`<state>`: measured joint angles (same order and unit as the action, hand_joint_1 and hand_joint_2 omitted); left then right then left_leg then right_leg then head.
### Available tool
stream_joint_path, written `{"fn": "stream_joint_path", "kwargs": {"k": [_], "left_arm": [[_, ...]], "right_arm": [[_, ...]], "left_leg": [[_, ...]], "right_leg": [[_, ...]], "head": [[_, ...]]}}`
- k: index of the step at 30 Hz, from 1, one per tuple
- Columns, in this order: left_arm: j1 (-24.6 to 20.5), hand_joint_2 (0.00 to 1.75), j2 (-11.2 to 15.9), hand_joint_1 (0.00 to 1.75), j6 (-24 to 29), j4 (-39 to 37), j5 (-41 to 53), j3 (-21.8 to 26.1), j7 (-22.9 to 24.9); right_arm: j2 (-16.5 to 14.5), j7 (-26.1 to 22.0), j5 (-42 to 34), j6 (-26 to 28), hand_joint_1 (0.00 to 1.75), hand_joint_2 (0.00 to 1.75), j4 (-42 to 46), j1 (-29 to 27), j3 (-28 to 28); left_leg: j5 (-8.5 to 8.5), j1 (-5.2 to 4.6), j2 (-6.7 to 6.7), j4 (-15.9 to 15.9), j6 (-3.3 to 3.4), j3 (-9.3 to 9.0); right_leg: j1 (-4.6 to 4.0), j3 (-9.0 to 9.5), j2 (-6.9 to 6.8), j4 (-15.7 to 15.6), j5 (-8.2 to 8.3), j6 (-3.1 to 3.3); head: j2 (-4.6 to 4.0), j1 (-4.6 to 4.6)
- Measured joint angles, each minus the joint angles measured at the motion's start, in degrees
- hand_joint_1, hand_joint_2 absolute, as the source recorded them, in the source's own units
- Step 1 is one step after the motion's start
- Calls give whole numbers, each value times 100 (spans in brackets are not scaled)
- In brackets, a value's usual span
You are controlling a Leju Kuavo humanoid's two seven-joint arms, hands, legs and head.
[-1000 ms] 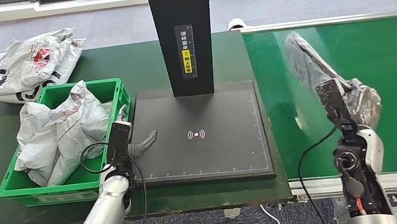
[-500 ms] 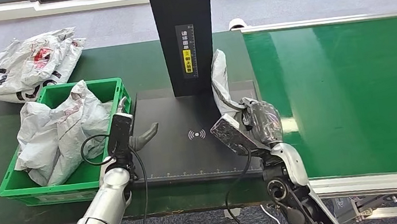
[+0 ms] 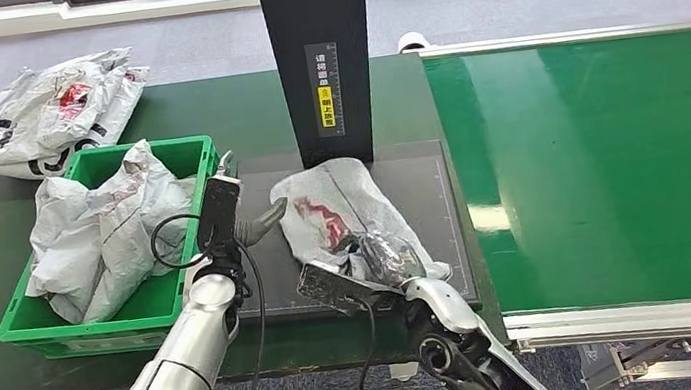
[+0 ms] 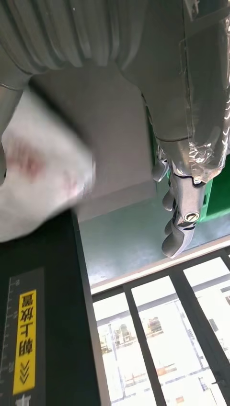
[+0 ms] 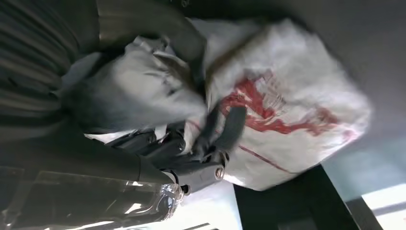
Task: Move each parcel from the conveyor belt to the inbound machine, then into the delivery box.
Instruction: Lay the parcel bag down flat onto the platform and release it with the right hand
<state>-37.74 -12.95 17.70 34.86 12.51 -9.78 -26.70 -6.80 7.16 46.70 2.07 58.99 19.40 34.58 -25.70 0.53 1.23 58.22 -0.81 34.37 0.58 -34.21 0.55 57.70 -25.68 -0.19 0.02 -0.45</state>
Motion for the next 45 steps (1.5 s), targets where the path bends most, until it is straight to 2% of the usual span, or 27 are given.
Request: {"fn": "stream_joint_path", "kwargs": {"k": [5, 10, 13, 17, 21, 25, 28, 31, 35, 41, 45], "left_arm": [[-40, 175, -31, 0, 39, 15, 16, 0, 28], [-40, 175, -31, 0, 69, 55, 18, 0, 10], [-39, 175, -31, 0, 143, 87, -2, 0, -85], [-38, 175, -29, 0, 240, 129, -48, 0, -212], [-34, 175, -31, 0, 276, 133, -102, -3, -317], [2, 175, -28, 0, 241, 119, -171, -46, -409], [52, 175, -19, 0, 142, 91, -113, -178, -387], [106, 175, -1, 0, 75, 52, -24, -330, -304], [173, 175, 49, 0, 6, -19, 401, -587, -29], [299, 175, 123, 0, -259, -292, 1522, -1267, 380], [378, 175, 127, 0, -521, -464, 1883, -1590, 548]], "right_arm": [[12, -57, -15, 585, 0, 175, -285, 159, 0], [29, -208, -123, 724, 0, 175, -284, 171, -91], [41, -552, -452, 951, 0, 175, -205, 153, -192], [72, -1261, -1064, 1345, 0, 175, 89, 111, -393], [85, -2070, -1973, 1509, 0, 175, 374, 16, -590], [92, -2733, -3400, 1337, 0, 175, 582, -120, -790], [92, -2870, -4669, 894, 0, 175, 648, -156, -985], [99, -2898, -5276, 730, 0, 175, 652, -160, -1148], [109, -2910, -5577, 859, 0, 175, 582, -90, -1323], [121, -3046, -5218, 1417, 0, 175, 308, 166, -1536], [134, -3068, -5009, 1542, 0, 175, 188, 286, -1641]], "left_leg": [[0, -1, -2, 2, 1, 0], [0, -1, -1, 2, 1, 1], [0, -1, -2, 2, 1, 1], [0, -1, -2, 2, 1, 1], [0, -1, -2, 2, 1, 1], [-1, -1, -2, 2, 1, 1], [-1, -2, -2, 2, 1, 2], [-1, -2, -2, 2, 1, 3], [-1, -3, -3, 2, 1, 3], [-1, -3, -2, 2, 1, 3], [-1, -4, -3, 2, 2, 3]], "right_leg": [[1, -1, 1, 0, 1, -1], [1, -2, 1, 0, 1, -1], [1, -3, 1, 0, 1, -1], [1, -3, 2, 0, 1, -1], [1, -3, 2, 0, 1, -1], [2, -4, 1, 0, 1, -1], [3, -4, 1, 0, 1, -1], [3, -4, 1, 0, 1, -1], [4, -4, 1, 0, 1, -1], [4, -4, 2, 0, 1, -1], [4, -6, 2, 0, 1, -1]], "head": [[0, 1], [0, 0], [-1, -1], [-1, 0], [-1, 0], [-1, 0], [-1, 1], [0, 1], [-1, 1], [0, 1], [1, 1]]}}
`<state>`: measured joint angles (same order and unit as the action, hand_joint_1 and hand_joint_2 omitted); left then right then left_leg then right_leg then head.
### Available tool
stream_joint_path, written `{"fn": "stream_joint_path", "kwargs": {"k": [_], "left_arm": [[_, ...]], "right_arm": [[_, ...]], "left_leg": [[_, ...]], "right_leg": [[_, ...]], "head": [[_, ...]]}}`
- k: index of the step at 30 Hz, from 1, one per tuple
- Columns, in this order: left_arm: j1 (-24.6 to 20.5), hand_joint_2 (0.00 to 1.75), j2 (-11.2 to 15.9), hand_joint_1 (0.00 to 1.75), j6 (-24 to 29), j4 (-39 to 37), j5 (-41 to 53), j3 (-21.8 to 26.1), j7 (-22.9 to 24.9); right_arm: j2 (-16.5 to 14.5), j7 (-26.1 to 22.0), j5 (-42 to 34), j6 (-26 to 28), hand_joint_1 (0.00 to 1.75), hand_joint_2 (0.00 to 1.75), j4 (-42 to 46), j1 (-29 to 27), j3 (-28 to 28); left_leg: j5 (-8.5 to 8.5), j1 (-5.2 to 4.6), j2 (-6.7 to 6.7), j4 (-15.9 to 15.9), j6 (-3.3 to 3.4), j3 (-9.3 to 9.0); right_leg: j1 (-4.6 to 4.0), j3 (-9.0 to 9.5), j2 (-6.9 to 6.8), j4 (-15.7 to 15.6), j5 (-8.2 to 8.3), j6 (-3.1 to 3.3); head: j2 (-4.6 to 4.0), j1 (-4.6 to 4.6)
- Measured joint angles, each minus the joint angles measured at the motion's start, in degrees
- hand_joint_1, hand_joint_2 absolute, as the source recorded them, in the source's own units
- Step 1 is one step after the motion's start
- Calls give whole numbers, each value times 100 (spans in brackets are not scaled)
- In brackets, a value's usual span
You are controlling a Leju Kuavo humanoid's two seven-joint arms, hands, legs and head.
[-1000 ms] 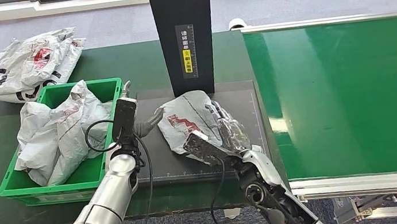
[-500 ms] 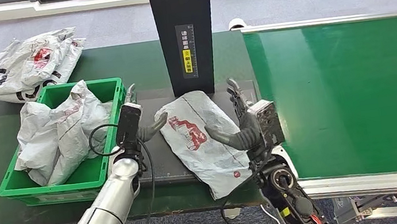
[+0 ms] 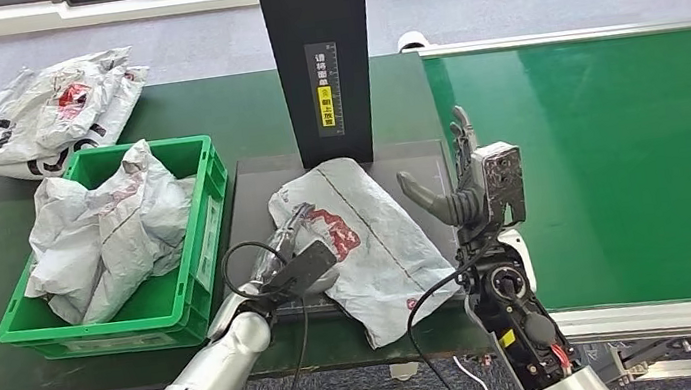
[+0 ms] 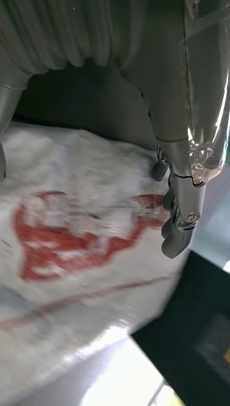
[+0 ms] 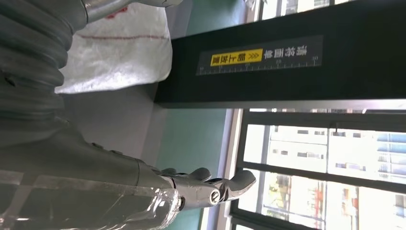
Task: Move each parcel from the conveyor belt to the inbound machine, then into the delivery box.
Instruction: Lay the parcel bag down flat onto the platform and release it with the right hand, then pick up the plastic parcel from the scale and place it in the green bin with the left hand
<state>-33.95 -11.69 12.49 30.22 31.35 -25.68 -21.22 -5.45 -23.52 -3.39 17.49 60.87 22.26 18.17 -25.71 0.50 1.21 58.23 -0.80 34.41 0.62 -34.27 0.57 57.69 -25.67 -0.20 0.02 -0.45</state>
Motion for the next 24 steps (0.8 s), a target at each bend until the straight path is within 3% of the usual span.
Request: {"fn": "stream_joint_path", "kwargs": {"k": [3, 7, 13, 24], "left_arm": [[-3, 175, 3, 5, -323, -145, 343, -204, 174], [-97, 175, -2, 175, -576, -318, 869, -549, 493], [-248, 175, -7, 175, -485, -493, 1373, -971, 900], [-317, 175, 4, 175, -125, -552, 1500, -1008, 952]], "right_arm": [[3, 17, 135, 5, 0, 175, -57, 13, -49], [5, 66, 256, -72, 0, 175, -147, 32, -100], [5, 110, 334, -184, 0, 175, -298, 87, -110], [5, 234, 462, -319, 0, 175, -364, 74, -110]], "left_leg": [[0, 0, 2, 0, 0, 0], [0, 0, 12, -2, 1, -8], [-4, -1, 12, -3, 7, -39], [1, -2, 5, -4, 3, -64]], "right_leg": [[0, 1, -1, 0, 0, 0], [0, 17, -14, 0, -3, -1], [1, 55, -20, -2, -7, -4], [-3, 71, -15, -2, -1, -2]], "head": [[-1, 0], [0, -1], [-2, -1], [-1, -1]]}}
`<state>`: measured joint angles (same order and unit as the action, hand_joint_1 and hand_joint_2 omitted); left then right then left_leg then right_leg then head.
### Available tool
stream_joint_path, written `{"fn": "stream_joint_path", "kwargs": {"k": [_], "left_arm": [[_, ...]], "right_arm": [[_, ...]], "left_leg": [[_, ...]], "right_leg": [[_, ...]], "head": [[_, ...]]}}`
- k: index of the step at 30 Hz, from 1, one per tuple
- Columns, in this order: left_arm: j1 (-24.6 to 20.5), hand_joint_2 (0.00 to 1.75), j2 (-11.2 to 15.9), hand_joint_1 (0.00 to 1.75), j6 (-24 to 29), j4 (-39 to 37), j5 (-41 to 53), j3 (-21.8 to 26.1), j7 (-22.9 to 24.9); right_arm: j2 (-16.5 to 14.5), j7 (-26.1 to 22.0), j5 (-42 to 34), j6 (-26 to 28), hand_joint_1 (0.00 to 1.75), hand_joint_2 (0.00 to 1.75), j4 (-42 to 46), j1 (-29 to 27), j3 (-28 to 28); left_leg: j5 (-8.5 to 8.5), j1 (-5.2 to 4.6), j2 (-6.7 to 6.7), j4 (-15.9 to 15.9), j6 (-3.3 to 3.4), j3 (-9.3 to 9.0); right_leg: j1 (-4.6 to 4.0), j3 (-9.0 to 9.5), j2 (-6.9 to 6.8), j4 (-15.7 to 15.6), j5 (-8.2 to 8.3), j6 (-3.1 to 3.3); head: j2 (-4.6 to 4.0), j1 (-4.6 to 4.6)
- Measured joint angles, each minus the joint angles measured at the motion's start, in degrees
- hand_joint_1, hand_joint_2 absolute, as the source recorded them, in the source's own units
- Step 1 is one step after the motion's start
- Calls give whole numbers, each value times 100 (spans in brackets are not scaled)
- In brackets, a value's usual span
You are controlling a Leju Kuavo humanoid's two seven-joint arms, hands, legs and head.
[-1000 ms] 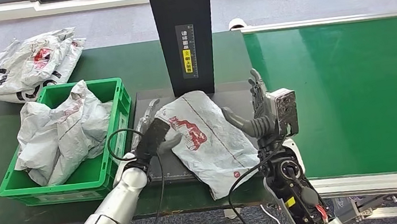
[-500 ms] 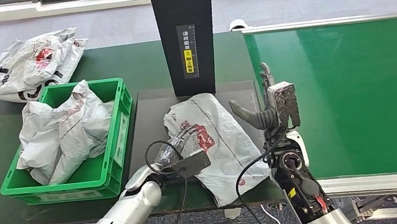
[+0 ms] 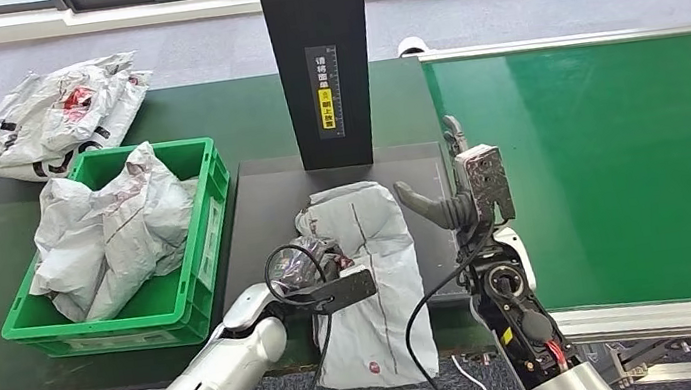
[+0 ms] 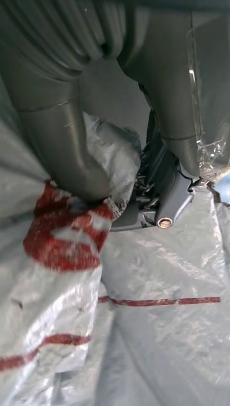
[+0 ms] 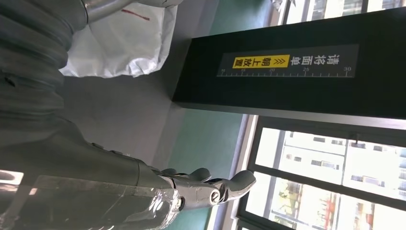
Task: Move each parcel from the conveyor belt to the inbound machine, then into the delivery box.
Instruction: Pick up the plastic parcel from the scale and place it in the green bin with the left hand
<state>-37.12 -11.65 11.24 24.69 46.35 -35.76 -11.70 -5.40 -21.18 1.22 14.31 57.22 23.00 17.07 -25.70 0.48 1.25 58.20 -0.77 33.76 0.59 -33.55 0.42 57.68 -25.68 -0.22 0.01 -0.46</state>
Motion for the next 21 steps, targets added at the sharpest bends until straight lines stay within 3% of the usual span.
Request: {"fn": "stream_joint_path", "kwargs": {"k": [13, 16, 21], "left_arm": [[96, 175, 89, 175, 325, 609, -245, 545, -87], [104, 175, 100, 175, 656, 778, -253, 644, -105], [-185, 175, 152, 175, 932, 1508, -75, 961, 268]], "right_arm": [[-31, 95, 233, 15, 0, 175, 10, -205, -105], [-45, 95, 256, 28, 0, 175, 11, -226, -134], [-110, 96, 343, 54, 0, 175, 22, -291, -232]], "left_leg": [[2, 1, 1, 1, 1, 21], [3, 1, 3, 3, 2, 31], [4, 1, 5, 4, 3, 49]], "right_leg": [[2, -22, 1, 1, 1, 0], [2, -32, 1, 1, 2, 0], [2, -49, 0, 1, 4, -1]], "head": [[1, 2], [1, 2], [0, 1]]}}
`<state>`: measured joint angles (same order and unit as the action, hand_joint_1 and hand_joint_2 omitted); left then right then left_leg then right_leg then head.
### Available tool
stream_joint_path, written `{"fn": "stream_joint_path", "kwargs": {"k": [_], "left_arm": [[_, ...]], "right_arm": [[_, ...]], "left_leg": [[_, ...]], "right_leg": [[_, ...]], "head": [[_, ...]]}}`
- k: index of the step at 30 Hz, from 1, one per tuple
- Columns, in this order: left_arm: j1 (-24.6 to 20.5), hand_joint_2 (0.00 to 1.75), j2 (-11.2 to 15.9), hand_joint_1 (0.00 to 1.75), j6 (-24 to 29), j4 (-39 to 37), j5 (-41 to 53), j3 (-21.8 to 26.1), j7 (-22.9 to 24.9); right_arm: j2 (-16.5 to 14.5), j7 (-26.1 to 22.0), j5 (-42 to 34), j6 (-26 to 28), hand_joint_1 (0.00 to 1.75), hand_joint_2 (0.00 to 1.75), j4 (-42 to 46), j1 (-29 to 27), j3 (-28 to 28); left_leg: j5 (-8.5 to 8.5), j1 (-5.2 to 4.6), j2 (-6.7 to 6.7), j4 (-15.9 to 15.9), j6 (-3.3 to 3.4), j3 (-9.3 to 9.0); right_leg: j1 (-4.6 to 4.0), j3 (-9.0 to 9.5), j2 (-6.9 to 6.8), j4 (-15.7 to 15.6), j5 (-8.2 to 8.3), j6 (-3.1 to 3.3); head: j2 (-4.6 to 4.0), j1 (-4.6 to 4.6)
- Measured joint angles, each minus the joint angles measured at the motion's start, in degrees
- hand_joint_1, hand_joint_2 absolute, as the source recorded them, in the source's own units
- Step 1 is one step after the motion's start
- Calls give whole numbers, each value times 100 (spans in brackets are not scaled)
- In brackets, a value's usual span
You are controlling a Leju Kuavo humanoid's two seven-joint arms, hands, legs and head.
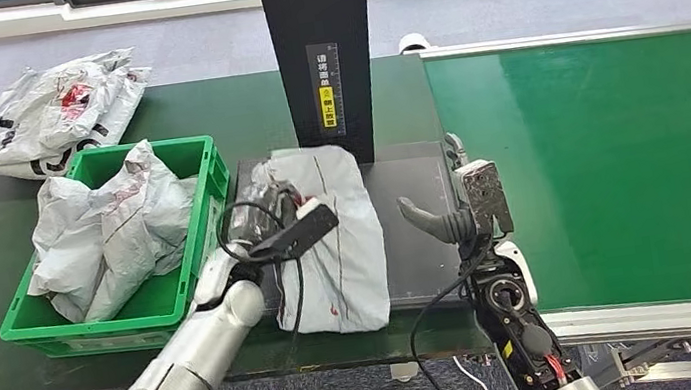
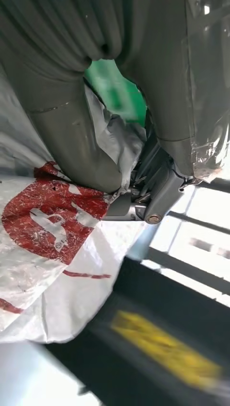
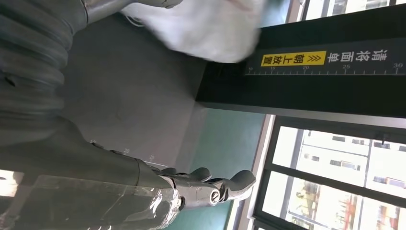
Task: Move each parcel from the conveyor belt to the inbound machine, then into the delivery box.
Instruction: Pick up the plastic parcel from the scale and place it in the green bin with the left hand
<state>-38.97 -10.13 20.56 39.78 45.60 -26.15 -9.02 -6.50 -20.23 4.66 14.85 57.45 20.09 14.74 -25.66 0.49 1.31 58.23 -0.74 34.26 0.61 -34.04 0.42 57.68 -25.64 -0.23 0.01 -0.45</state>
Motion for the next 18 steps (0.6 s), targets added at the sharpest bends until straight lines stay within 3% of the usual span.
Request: {"fn": "stream_joint_path", "kwargs": {"k": [9, 18], "left_arm": [[-795, 175, 20, 175, 393, 948, 1008, 322, 636], [-1408, 175, -2, 175, 907, 900, 1474, 584, 925]], "right_arm": [[-101, 184, 131, 243, 0, 175, 377, -173, -291], [-115, 352, 293, 284, 0, 175, 912, -380, -688]], "left_leg": [[2, 0, 0, 2, -1, 10], [1, -1, -3, 3, 0, 12]], "right_leg": [[1, -12, 0, 0, 2, -1], [2, -14, 1, 0, 3, -2]], "head": [[0, 1], [-1, 1]]}}
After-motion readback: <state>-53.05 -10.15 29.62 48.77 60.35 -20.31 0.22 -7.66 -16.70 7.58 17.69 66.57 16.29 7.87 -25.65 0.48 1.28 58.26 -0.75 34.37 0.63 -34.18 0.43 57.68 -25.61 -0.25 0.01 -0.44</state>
